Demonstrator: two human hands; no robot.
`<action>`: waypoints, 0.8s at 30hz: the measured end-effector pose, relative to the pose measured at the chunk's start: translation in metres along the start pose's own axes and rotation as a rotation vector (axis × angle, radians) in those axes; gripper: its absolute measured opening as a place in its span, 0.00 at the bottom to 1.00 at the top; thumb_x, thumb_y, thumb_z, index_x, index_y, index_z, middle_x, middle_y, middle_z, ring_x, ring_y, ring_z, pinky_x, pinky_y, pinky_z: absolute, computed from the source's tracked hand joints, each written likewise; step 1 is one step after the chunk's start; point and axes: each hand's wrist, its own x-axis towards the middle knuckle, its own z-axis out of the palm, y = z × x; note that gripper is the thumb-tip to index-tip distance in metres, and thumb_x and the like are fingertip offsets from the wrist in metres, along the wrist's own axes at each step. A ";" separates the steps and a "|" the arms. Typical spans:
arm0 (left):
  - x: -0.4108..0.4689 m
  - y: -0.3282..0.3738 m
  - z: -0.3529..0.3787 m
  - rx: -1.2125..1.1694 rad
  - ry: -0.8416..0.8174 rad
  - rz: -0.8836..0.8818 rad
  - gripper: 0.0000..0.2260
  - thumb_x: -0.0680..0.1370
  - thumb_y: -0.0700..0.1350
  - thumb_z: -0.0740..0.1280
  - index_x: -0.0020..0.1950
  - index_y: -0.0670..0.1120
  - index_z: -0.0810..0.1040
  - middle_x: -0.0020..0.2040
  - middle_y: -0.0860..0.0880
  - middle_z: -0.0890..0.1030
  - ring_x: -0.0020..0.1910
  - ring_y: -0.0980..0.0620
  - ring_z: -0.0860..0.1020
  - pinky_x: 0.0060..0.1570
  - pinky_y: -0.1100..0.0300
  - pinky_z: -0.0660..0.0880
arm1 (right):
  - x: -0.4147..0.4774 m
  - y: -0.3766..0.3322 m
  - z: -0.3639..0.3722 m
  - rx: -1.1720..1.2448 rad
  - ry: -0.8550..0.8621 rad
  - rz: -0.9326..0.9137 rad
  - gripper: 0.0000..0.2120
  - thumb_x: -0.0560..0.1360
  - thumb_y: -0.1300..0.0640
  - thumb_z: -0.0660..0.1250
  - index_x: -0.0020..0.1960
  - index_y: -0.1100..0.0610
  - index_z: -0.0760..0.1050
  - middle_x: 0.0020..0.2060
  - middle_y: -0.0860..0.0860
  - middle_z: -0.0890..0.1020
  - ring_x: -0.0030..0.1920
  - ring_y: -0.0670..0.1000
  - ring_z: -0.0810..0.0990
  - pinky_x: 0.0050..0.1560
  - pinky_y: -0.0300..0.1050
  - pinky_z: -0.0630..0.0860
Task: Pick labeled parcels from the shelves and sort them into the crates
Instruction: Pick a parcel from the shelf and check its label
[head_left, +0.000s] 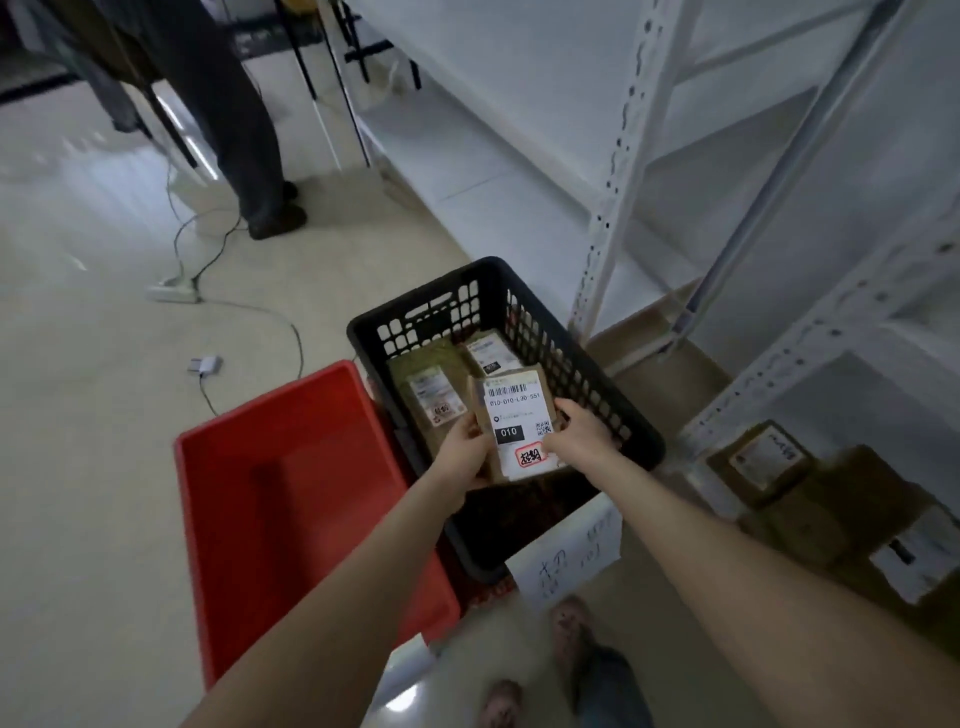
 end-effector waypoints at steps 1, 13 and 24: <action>0.013 -0.010 0.001 -0.009 0.018 -0.034 0.18 0.78 0.40 0.64 0.67 0.51 0.70 0.53 0.53 0.81 0.44 0.56 0.80 0.34 0.59 0.76 | 0.016 0.006 0.007 -0.026 -0.024 0.013 0.24 0.71 0.65 0.66 0.65 0.52 0.71 0.57 0.52 0.81 0.53 0.53 0.80 0.54 0.50 0.78; 0.124 -0.101 0.022 -0.023 0.169 -0.315 0.13 0.76 0.34 0.63 0.59 0.44 0.70 0.56 0.46 0.79 0.52 0.48 0.78 0.36 0.60 0.73 | 0.139 0.073 0.080 -0.242 -0.514 0.178 0.17 0.72 0.65 0.68 0.59 0.57 0.72 0.54 0.53 0.79 0.54 0.52 0.77 0.48 0.42 0.75; 0.142 -0.123 0.019 0.092 0.159 -0.324 0.15 0.76 0.32 0.62 0.58 0.46 0.75 0.56 0.47 0.79 0.52 0.50 0.76 0.49 0.58 0.73 | 0.155 0.105 0.099 -0.173 -0.515 0.197 0.27 0.68 0.62 0.76 0.64 0.57 0.71 0.58 0.53 0.80 0.56 0.51 0.79 0.54 0.44 0.77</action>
